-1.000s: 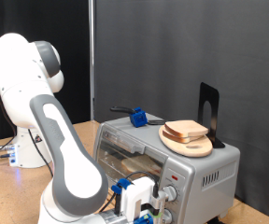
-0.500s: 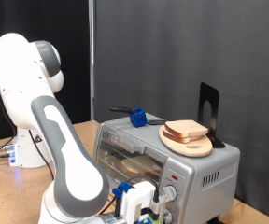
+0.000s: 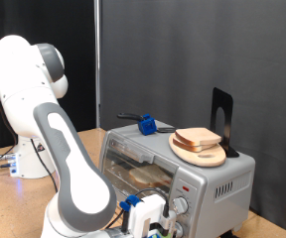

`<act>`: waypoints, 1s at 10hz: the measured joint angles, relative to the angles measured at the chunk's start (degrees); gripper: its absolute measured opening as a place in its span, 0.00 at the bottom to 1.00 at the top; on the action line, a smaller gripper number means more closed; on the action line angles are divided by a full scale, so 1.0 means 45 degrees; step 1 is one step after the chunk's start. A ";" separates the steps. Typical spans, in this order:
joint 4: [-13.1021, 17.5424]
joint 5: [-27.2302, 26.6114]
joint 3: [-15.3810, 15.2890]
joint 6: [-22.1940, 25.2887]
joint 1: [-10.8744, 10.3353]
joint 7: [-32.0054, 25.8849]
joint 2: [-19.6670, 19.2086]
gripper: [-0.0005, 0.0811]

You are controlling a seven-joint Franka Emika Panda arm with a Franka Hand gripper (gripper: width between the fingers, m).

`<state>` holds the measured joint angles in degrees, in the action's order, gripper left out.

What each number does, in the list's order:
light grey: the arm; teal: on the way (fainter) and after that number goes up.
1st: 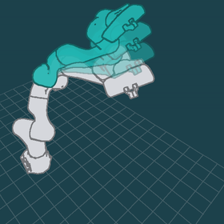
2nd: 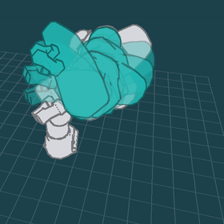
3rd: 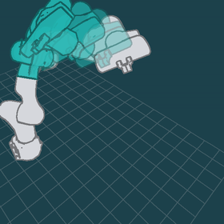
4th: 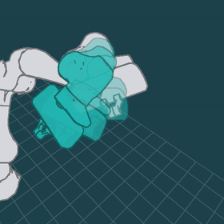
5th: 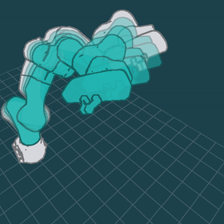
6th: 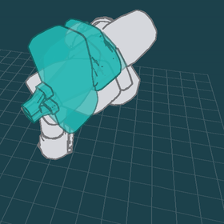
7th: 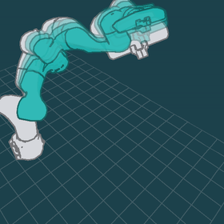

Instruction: Make a piece of toast with the oven

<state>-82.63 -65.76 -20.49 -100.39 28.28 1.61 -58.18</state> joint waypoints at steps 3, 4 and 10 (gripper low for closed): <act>0.0000 0.0035 0.0005 0.0000 0.0001 0.0083 0.0007 0.01; 0.0000 0.0033 0.0004 0.0001 0.0004 0.0083 0.0009 0.01; -0.0245 -0.0627 -0.0005 -0.0064 0.0372 -0.1304 0.0048 0.72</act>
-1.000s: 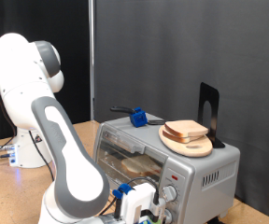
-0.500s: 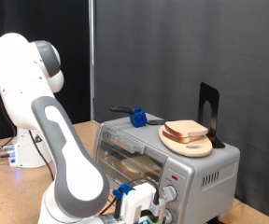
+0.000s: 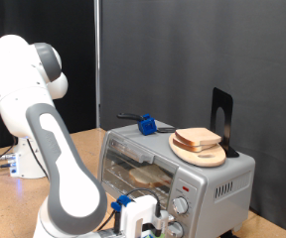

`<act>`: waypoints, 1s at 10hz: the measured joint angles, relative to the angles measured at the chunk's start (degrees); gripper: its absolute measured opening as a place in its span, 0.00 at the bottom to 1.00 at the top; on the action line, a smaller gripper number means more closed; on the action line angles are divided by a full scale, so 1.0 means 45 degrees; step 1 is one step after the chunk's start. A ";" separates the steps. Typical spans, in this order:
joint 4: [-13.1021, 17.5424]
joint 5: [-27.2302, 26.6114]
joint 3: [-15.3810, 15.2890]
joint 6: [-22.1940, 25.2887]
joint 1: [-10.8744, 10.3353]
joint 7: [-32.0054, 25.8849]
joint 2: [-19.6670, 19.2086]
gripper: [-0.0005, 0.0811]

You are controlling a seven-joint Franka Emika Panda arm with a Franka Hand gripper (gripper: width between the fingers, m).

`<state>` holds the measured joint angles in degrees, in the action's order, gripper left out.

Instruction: Make a piece of toast with the oven

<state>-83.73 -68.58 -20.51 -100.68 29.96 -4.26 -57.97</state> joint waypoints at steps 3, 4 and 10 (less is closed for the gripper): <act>-0.0618 -0.0416 -0.0013 -0.0616 0.0056 -0.0366 0.0194 0.81; -0.0898 -0.0480 -0.0035 -0.0990 -0.0010 -0.0276 0.0382 0.84; -0.1870 -0.0956 -0.0153 -0.1573 -0.0107 0.0448 0.1375 0.84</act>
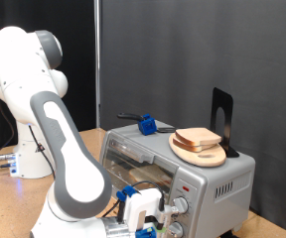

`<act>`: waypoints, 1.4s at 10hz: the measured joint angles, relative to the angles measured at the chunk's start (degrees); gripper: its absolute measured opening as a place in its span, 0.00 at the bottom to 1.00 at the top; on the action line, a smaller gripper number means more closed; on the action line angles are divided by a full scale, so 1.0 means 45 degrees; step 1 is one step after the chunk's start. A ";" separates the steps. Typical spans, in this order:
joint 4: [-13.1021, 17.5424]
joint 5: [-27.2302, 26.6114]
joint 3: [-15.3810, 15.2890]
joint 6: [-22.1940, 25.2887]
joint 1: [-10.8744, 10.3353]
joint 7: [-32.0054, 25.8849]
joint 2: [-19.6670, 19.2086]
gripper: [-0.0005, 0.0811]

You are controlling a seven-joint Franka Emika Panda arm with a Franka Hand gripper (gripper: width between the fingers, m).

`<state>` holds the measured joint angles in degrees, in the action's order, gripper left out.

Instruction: Make a piece of toast with the oven

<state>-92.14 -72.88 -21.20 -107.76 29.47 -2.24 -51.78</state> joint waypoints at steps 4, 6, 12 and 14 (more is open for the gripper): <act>0.0328 0.0812 0.0107 -0.0061 -0.0182 0.1274 0.0116 0.84; 0.0780 0.1500 0.0171 0.0091 -0.0304 0.1658 0.0020 0.84; 0.2234 0.2171 0.0164 0.1596 -0.0373 0.2207 -0.0981 0.84; 0.2484 0.2185 0.0164 0.1923 -0.0377 0.2449 -0.1197 0.84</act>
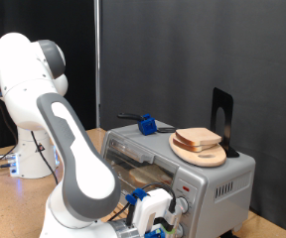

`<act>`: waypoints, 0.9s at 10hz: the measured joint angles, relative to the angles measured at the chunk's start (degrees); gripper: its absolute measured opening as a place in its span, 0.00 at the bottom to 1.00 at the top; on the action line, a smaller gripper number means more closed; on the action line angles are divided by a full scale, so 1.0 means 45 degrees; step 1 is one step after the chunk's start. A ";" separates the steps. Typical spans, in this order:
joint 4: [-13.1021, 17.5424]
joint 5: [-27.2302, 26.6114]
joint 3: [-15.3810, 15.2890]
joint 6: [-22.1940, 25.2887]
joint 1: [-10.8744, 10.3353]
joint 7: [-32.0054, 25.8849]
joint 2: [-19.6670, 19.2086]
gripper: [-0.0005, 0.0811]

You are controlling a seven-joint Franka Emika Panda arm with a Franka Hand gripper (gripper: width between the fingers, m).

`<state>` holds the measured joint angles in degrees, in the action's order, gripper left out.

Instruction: Make a piece of toast with the oven

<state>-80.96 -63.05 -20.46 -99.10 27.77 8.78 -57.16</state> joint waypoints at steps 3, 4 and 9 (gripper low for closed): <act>0.0174 0.0003 -0.0012 0.0191 -0.0004 0.0196 -0.0160 0.83; 0.0215 -0.0003 -0.0036 0.0198 -0.0005 0.0196 -0.0207 0.83; 0.0337 0.0000 -0.0093 -0.0208 -0.0217 -0.0131 -0.0566 0.08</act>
<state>-79.45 -63.05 -20.88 -100.04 26.80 8.19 -59.71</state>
